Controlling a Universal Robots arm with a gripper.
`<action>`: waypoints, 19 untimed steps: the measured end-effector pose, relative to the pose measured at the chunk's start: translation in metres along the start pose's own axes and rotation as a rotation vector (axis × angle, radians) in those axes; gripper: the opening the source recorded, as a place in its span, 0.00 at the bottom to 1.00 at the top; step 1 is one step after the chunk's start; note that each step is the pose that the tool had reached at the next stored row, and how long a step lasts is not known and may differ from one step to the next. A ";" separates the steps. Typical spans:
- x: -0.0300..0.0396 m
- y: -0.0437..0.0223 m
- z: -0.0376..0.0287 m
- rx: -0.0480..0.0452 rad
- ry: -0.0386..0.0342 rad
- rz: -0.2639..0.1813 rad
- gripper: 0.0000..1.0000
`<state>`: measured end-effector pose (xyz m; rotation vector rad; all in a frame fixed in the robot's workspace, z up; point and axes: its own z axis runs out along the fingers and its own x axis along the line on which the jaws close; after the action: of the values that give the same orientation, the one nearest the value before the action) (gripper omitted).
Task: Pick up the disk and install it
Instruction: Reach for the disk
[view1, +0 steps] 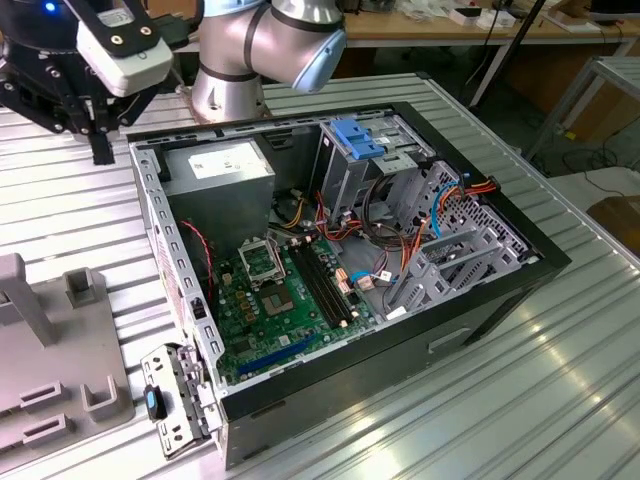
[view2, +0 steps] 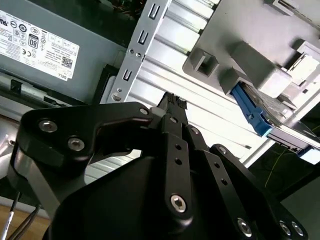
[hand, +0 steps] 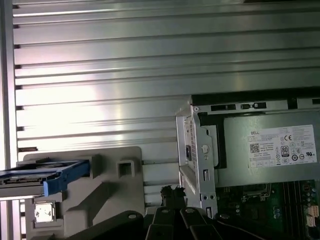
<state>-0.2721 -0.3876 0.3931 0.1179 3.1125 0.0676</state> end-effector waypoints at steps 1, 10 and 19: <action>0.0074 0.0005 -0.0001 0.0000 0.0000 0.000 0.11; 0.0525 -0.0008 -0.0012 0.0000 0.0001 0.000 0.11; 0.0916 -0.0036 -0.0017 0.0001 0.0019 0.000 0.11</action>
<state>-0.3637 -0.3843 0.3924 0.1181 3.1144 0.0675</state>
